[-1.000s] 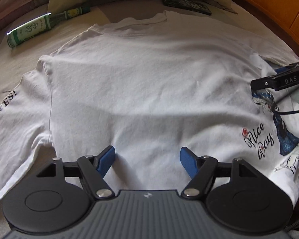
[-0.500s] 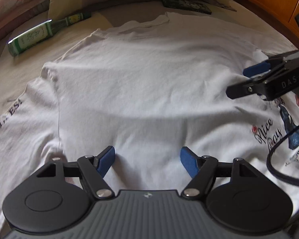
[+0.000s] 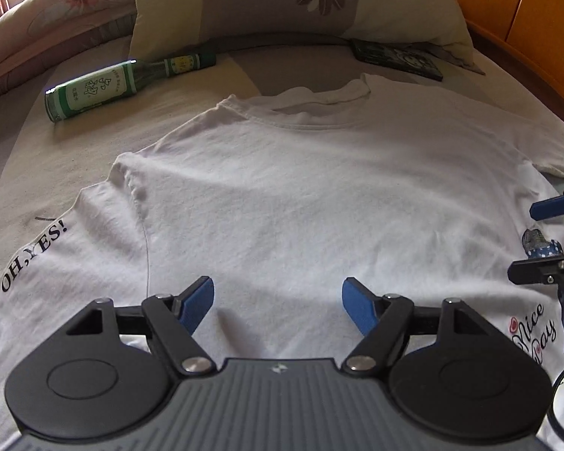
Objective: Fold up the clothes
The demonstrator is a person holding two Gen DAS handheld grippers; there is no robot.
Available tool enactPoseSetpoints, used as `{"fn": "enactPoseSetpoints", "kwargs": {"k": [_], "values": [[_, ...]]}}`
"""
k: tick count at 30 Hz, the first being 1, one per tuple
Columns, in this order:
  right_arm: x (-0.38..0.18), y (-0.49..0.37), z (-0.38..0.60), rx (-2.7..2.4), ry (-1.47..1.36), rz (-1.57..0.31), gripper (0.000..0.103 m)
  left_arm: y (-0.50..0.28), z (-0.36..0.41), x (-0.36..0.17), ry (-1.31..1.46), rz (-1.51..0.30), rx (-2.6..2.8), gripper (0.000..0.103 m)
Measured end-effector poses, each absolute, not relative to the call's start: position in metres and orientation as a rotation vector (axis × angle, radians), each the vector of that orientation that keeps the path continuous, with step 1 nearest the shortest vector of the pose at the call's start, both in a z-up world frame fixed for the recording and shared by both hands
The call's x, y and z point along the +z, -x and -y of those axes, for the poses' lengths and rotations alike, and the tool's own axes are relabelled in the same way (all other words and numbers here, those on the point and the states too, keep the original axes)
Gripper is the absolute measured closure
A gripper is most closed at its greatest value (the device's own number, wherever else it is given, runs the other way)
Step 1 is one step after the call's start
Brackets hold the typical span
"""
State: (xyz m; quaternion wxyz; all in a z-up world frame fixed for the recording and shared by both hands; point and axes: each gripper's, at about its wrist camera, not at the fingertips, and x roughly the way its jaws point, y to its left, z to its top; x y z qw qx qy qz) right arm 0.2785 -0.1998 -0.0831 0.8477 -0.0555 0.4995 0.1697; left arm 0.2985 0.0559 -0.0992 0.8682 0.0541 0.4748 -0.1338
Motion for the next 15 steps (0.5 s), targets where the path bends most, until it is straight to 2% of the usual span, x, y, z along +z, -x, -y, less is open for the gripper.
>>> {"fn": "enactPoseSetpoints", "kwargs": {"k": [7, 10, 15], "values": [[-0.1, -0.25, 0.217, 0.305, 0.24, -1.106, 0.0, -0.252, -0.076, -0.1, -0.153, -1.064, -0.254, 0.026], [-0.099, -0.242, 0.225, 0.285, 0.237, -1.123, 0.0, -0.244, -0.067, -0.089, -0.182, -1.045, -0.265, 0.029], [-0.098, -0.239, 0.226, 0.256, 0.219, -1.126, 0.0, -0.248, -0.042, -0.084, -0.183, -1.014, -0.315, 0.028]]}}
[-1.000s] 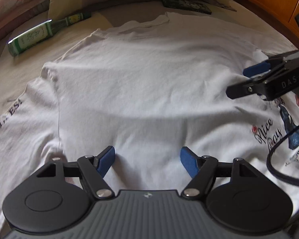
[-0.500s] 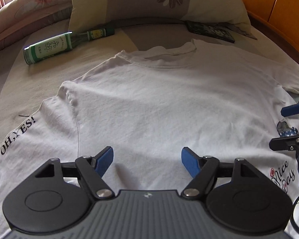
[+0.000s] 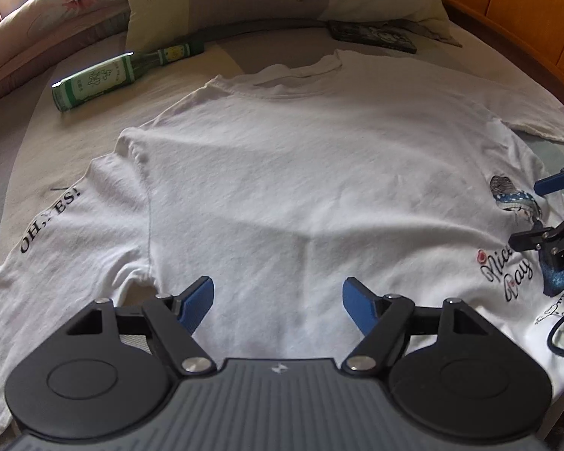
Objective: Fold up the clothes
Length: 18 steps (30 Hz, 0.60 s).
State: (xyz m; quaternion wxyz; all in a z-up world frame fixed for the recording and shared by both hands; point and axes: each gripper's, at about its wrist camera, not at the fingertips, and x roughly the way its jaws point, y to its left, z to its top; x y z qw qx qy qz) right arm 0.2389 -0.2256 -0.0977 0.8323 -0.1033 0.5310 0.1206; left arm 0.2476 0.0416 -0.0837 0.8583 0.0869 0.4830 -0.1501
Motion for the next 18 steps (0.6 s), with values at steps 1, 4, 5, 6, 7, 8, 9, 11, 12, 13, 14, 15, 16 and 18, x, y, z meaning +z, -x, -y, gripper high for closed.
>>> {"fn": "enactPoseSetpoints", "kwargs": {"k": [1, 4, 5, 6, 7, 8, 9, 11, 12, 13, 14, 15, 16, 18], "values": [[-0.098, -0.238, 0.226, 0.254, 0.218, -1.125, 0.0, -0.25, -0.036, -0.088, -0.18, -1.027, -0.321, 0.028], [-0.098, -0.238, 0.228, 0.258, 0.208, -1.129, 0.0, -0.254, -0.032, -0.096, -0.144, -1.082, -0.288, 0.028], [-0.097, -0.238, 0.229, 0.26, 0.206, -1.132, 0.0, -0.256, -0.033, -0.094, -0.131, -1.071, -0.283, 0.029], [-0.097, -0.238, 0.229, 0.261, 0.203, -1.132, 0.0, -0.259, -0.035, -0.089, -0.129, -1.044, -0.281, 0.029], [-0.098, -0.237, 0.23, 0.262, 0.202, -1.131, 0.0, -0.267, -0.036, -0.084, -0.14, -1.017, -0.274, 0.028], [-0.098, -0.236, 0.23, 0.263, 0.199, -1.127, 0.0, -0.276, -0.037, -0.08, -0.152, -0.991, -0.265, 0.028], [-0.099, -0.236, 0.231, 0.263, 0.197, -1.123, 0.0, -0.285, -0.039, -0.075, -0.164, -0.965, -0.255, 0.027], [-0.1, -0.235, 0.23, 0.259, 0.196, -1.116, 0.0, -0.312, -0.045, -0.074, -0.17, -0.933, -0.222, 0.027], [-0.101, -0.235, 0.229, 0.256, 0.195, -1.115, 0.0, -0.326, -0.048, -0.074, -0.172, -0.918, -0.205, 0.027], [-0.101, -0.235, 0.23, 0.253, 0.19, -1.114, 0.0, -0.343, -0.053, -0.078, -0.168, -0.906, -0.186, 0.027], [-0.101, -0.235, 0.23, 0.249, 0.185, -1.113, 0.0, -0.356, -0.057, -0.083, -0.154, -0.908, -0.177, 0.028], [-0.101, -0.235, 0.23, 0.248, 0.181, -1.111, 0.0, -0.368, -0.061, -0.088, -0.137, -0.912, -0.171, 0.028], [-0.102, -0.235, 0.231, 0.248, 0.177, -1.109, 0.0, -0.378, -0.067, -0.094, -0.112, -0.926, -0.165, 0.028], [-0.102, -0.235, 0.232, 0.251, 0.175, -1.104, 0.0, -0.397, -0.079, -0.108, -0.071, -0.955, -0.132, 0.026]]}}
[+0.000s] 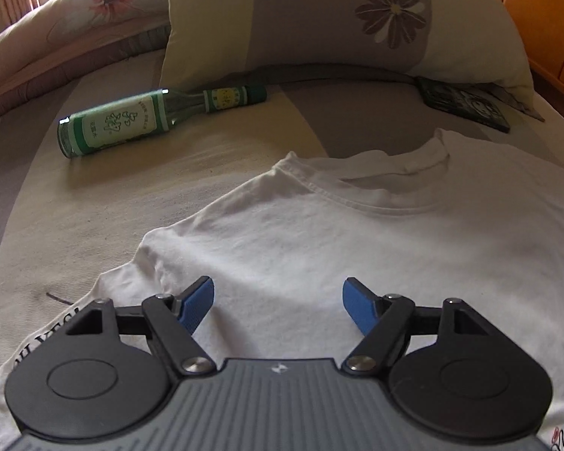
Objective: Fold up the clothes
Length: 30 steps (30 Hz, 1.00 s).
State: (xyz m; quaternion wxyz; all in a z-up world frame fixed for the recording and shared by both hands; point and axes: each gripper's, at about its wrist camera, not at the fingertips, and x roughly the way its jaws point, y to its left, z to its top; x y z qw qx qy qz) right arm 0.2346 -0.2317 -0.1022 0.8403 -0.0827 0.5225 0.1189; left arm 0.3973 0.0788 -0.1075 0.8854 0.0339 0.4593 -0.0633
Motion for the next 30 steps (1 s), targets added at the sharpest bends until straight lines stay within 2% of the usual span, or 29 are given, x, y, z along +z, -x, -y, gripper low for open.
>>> {"fn": "enactPoseSetpoints", "kwargs": {"k": [4, 6, 10, 16, 18, 21, 30], "values": [[-0.102, -0.235, 0.233, 0.26, 0.172, -1.101, 0.0, -0.414, -0.108, -0.111, 0.015, -0.944, -0.031, 0.025], [-0.103, -0.235, 0.233, 0.26, 0.172, -1.102, 0.0, -0.414, -0.114, -0.104, 0.007, -0.945, 0.009, 0.03], [-0.103, -0.236, 0.232, 0.253, 0.173, -1.105, 0.0, -0.386, -0.127, -0.085, 0.038, -0.93, -0.026, 0.027], [-0.104, -0.235, 0.23, 0.243, 0.172, -1.103, 0.0, -0.342, -0.169, -0.107, 0.075, -1.058, 0.055, 0.026], [-0.104, -0.234, 0.23, 0.245, 0.173, -1.098, 0.0, -0.333, -0.178, -0.107, 0.092, -1.028, 0.061, 0.024], [-0.103, -0.236, 0.23, 0.243, 0.167, -1.103, 0.0, -0.334, -0.169, -0.097, 0.019, -1.051, 0.153, 0.03], [-0.078, -0.231, 0.236, 0.215, 0.113, -1.066, 0.0, -0.282, -0.105, -0.067, 0.06, -1.045, -0.007, 0.027]]}}
